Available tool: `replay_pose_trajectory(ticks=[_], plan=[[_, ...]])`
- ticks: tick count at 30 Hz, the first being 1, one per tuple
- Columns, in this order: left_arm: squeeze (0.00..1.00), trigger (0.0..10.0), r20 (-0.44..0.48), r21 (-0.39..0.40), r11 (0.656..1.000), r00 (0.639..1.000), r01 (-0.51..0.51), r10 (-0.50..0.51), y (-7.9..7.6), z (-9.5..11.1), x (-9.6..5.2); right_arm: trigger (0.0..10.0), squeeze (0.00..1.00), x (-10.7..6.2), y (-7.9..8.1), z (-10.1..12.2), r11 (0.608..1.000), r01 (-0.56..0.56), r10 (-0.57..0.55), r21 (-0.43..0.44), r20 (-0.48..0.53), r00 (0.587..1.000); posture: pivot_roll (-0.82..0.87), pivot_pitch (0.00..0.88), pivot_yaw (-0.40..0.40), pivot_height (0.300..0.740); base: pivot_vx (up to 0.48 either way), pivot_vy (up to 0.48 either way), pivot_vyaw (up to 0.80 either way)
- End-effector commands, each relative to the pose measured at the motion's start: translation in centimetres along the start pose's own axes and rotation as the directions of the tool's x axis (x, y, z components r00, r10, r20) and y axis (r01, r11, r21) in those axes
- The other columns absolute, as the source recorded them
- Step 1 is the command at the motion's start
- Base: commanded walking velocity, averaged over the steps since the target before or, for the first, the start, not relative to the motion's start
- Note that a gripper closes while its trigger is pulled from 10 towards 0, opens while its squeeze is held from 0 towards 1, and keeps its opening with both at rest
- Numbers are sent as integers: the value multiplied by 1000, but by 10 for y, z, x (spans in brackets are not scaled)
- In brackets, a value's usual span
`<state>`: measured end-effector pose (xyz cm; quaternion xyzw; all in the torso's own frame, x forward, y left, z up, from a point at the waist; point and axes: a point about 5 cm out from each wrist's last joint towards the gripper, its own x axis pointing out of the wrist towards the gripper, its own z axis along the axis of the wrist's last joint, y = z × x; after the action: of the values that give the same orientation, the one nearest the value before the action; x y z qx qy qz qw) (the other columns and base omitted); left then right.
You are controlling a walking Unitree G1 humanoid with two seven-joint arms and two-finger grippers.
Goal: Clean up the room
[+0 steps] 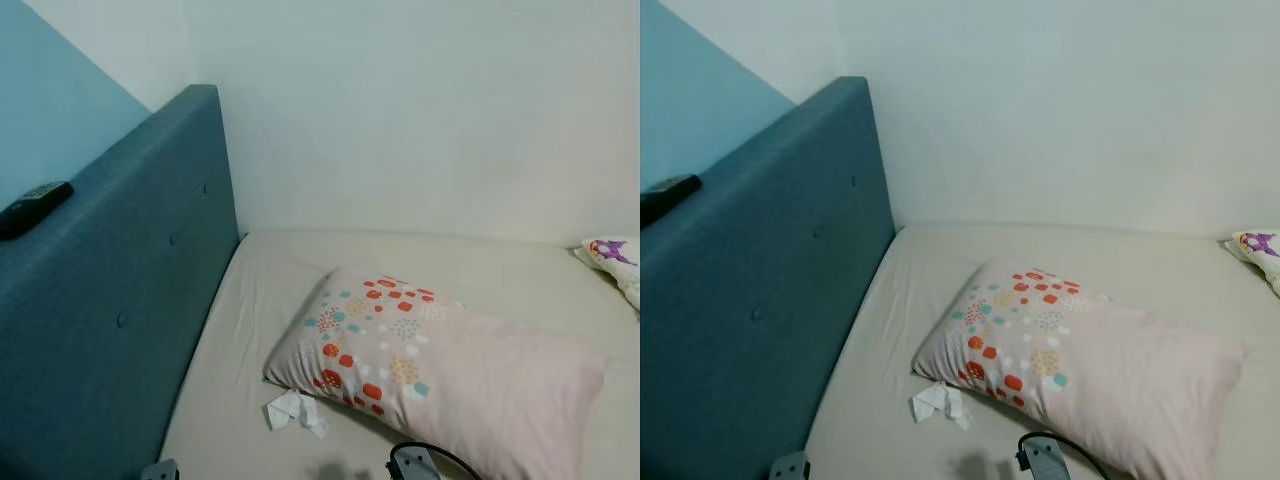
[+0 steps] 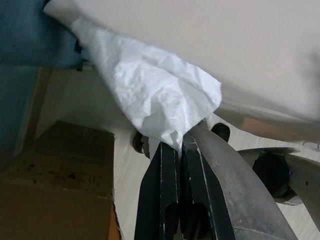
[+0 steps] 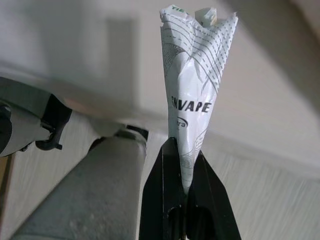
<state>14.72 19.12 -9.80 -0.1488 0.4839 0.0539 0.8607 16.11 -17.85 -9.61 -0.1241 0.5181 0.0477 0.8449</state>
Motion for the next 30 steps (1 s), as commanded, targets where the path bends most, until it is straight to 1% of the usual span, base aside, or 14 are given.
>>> replay_pose_trajectory(ticks=[1, 8, 19, 26, 30], plan=[[0, 10000, -15, 23, 1000, 1000, 8, -7, -1, -2, 0, 10000, 0, 0, 0, -3, 1000, 1, -2, -9, -16, 1000, -18, 0, -41, 740, 0, 0, 0], [0, 10000, -32, 40, 999, 999, 16, -15, -1, -5, 0, 10000, 0, 0, 1, -4, 1000, 0, 0, -10, -23, 1000, -17, 0, -34, 740, 0, 0, 0], [0, 10000, -39, 56, 998, 999, 27, -25, -3, -3, 0, 10000, 0, -1, -5, -6, 1000, 9, -9, -4, -27, 1000, -22, 0, -28, 740, 0, 0, 0], [0, 10000, -41, 67, 997, 999, 30, -27, -9, -2, 2, 10000, 0, -1, -4, -7, 1000, 6, -6, -8, -26, 1000, -20, 0, -31, 740, -290, 0, 0], [0, 10000, -51, 63, 998, 998, 26, -23, -10, -6, 2, 10000, 0, 0, -1, -4, 1000, 2, -2, -12, -21, 1000, -22, 0, -33, 740, -288, 0, 0]])
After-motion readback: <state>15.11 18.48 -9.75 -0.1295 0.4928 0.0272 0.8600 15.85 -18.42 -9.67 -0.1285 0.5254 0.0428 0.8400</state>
